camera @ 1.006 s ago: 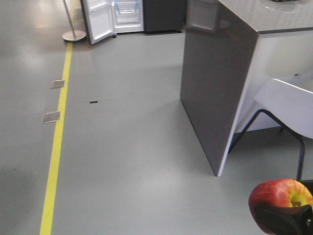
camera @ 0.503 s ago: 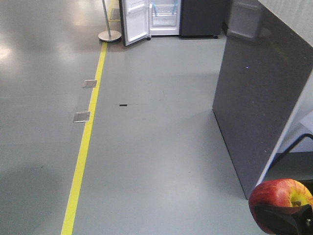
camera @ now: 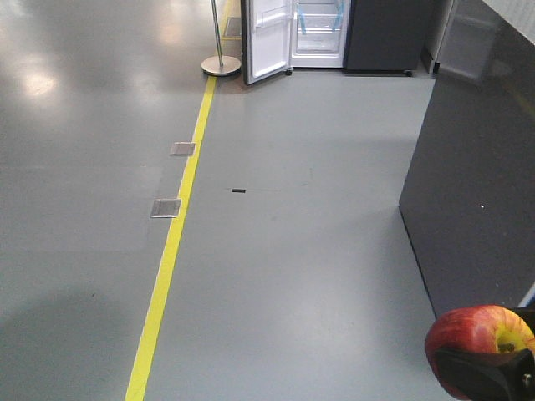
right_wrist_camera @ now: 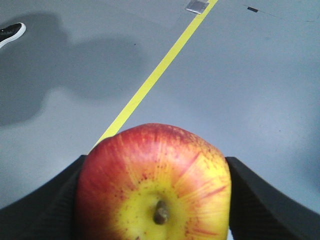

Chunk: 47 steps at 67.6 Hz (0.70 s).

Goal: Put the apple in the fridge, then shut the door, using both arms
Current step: 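Drive away from the counter toward the open refrigerator holding the apple, then drive up to the open refrigerator door, apple held in right gripper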

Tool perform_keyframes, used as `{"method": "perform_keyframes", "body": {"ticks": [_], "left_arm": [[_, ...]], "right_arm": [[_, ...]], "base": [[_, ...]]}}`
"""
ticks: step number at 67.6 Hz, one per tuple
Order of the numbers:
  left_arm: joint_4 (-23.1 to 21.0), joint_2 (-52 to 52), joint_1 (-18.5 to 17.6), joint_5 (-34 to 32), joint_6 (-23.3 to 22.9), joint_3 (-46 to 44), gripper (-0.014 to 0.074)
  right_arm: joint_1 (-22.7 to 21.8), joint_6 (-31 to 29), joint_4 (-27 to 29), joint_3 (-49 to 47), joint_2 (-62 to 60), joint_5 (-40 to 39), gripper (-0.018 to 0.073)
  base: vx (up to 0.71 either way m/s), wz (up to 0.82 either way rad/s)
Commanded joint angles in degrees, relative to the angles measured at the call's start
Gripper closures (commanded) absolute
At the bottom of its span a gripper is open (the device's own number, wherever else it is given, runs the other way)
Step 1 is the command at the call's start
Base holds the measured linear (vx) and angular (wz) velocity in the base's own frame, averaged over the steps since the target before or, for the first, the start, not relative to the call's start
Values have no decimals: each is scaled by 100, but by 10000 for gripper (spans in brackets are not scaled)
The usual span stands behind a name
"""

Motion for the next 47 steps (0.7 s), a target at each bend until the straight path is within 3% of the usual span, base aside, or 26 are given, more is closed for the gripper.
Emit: {"method": "perform_keyframes", "body": {"ticks": [1,47], "left_arm": [[-61,-81,-14,-434,-24,-103,603],[-61,-81,-14,-434,-24,-103,603]], "right_arm": [[-3,-74,-7,-158,-11,-365,336],[-3,-74,-7,-158,-11,-378,336]], "base": [[23,10],[29,0]]}}
